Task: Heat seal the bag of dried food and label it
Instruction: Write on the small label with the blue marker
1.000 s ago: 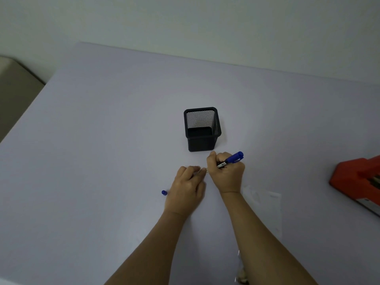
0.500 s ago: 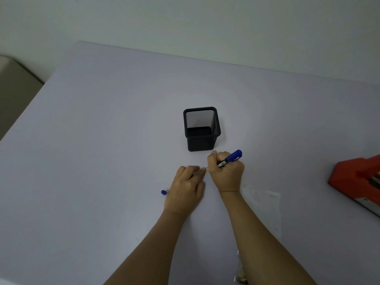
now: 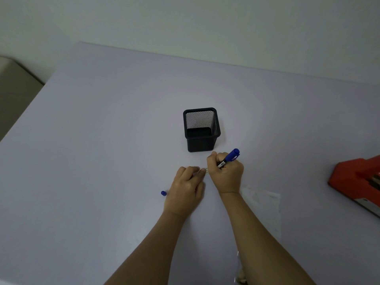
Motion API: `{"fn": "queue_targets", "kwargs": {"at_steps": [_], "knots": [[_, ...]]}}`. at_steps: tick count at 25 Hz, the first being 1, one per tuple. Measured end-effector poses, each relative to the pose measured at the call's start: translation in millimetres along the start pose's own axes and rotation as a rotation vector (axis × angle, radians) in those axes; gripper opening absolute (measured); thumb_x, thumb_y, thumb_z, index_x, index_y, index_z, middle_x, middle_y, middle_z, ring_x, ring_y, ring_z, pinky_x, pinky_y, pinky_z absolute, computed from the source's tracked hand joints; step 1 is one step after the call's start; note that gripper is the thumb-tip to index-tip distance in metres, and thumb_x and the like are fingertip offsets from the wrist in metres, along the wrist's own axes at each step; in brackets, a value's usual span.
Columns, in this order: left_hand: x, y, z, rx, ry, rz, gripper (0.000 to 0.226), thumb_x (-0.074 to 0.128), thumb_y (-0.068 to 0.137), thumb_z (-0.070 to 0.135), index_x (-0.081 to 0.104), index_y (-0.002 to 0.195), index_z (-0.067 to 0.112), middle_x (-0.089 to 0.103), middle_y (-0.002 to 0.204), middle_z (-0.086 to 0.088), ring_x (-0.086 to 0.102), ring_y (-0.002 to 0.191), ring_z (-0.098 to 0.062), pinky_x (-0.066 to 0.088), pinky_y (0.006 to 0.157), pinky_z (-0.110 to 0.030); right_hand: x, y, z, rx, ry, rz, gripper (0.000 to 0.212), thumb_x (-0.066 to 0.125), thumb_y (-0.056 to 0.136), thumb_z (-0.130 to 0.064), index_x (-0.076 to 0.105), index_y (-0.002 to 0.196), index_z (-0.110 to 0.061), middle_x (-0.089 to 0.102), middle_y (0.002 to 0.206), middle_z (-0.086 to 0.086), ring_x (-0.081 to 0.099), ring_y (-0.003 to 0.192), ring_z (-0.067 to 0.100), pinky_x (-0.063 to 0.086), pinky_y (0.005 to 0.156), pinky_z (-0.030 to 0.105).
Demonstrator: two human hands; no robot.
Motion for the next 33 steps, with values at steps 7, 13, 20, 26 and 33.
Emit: {"fn": "queue_targets", "kwargs": {"at_steps": [7, 13, 20, 26, 33], "knots": [[0, 0, -1, -0.003, -0.006, 0.000, 0.035, 0.043, 0.088, 0.018, 0.070, 0.104, 0.005, 0.067, 0.097, -0.007, 0.046, 0.088, -0.012, 0.040, 0.082, -0.021, -1, 0, -5, -0.020, 0.017, -0.007, 0.040, 0.052, 0.081, -0.017, 0.041, 0.045, -0.002, 0.043, 0.039, 0.009, 0.038, 0.035, 0.022, 0.038, 0.036, 0.031], [0, 0, 0, 0.004, -0.004, -0.005, 0.035, 0.042, 0.088, 0.019, 0.070, 0.106, 0.006, 0.067, 0.097, -0.006, 0.047, 0.088, -0.011, 0.045, 0.079, -0.020, -2, 1, -4, -0.001, 0.012, 0.003, 0.039, 0.050, 0.080, -0.019, 0.041, 0.045, -0.003, 0.043, 0.039, 0.010, 0.039, 0.035, 0.024, 0.038, 0.037, 0.032], [1, 0, 0, 0.011, -0.010, -0.016, 0.035, 0.043, 0.088, 0.018, 0.070, 0.106, 0.005, 0.067, 0.097, -0.006, 0.047, 0.088, -0.011, 0.043, 0.078, -0.019, -2, 1, -1, 0.014, 0.013, 0.014, 0.040, 0.050, 0.081, -0.019, 0.043, 0.046, -0.001, 0.044, 0.039, 0.012, 0.040, 0.035, 0.027, 0.039, 0.036, 0.033], [1, -1, -1, 0.011, -0.017, -0.020, 0.034, 0.044, 0.087, 0.017, 0.070, 0.106, 0.004, 0.067, 0.098, -0.006, 0.047, 0.086, -0.013, 0.044, 0.077, -0.020, -14, 3, 15, 0.259, 0.092, 0.150, 0.038, 0.051, 0.083, -0.020, 0.045, 0.048, -0.010, 0.044, 0.040, 0.003, 0.042, 0.036, 0.009, 0.035, 0.046, 0.009], [-3, 2, -3, -0.038, -0.104, -0.018, 0.033, 0.045, 0.085, 0.015, 0.070, 0.103, 0.004, 0.065, 0.096, -0.008, 0.051, 0.085, -0.015, 0.038, 0.082, -0.015, -24, 14, 33, 0.765, 0.357, 0.118, 0.040, 0.053, 0.091, -0.024, 0.050, 0.054, -0.011, 0.052, 0.050, 0.003, 0.049, 0.036, 0.005, 0.045, 0.043, 0.022]]}}
Point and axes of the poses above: each hand's wrist, its own y-axis towards the middle knuckle, its own x-axis out of the palm, z = x × y, the point moved 7 cm from there along y, towards the middle knuckle
